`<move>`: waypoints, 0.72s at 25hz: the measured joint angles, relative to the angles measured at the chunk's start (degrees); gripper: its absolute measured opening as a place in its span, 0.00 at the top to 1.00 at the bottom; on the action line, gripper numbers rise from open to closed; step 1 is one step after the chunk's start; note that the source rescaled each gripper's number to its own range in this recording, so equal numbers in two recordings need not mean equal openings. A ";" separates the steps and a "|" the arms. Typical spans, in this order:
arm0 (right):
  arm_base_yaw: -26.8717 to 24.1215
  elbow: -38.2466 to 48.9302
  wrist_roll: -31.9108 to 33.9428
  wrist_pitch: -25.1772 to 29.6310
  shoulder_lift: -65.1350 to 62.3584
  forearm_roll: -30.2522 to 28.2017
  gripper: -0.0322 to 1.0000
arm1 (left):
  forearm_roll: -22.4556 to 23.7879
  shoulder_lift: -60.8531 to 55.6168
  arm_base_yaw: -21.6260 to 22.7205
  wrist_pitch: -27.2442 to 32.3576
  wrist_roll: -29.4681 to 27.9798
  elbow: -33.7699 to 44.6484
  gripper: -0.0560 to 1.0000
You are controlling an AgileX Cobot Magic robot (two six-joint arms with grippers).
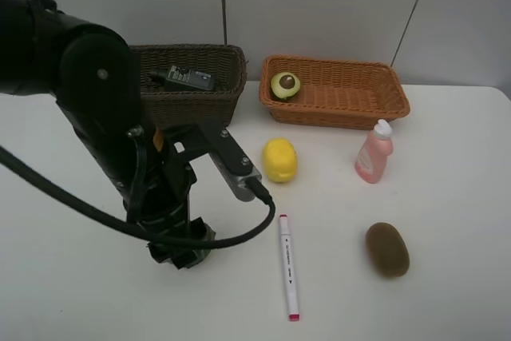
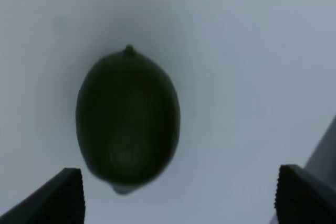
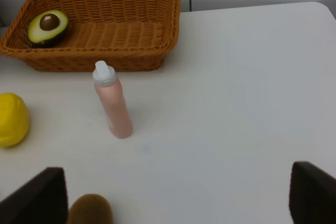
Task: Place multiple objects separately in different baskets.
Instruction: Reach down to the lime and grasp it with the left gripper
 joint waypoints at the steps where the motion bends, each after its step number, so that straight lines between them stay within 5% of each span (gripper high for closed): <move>1: 0.00 0.00 0.00 0.00 0.00 0.00 0.00 | 0.83 1.29 0.00 -0.93 -1.03 0.00 0.09; 8: 0.00 0.00 0.00 0.00 0.00 0.00 0.00 | 9.04 8.46 0.00 -5.32 -10.83 0.06 0.09; 18: 0.00 0.00 0.00 0.00 0.00 0.00 0.00 | 7.29 11.77 0.00 -6.68 -11.67 -0.46 0.09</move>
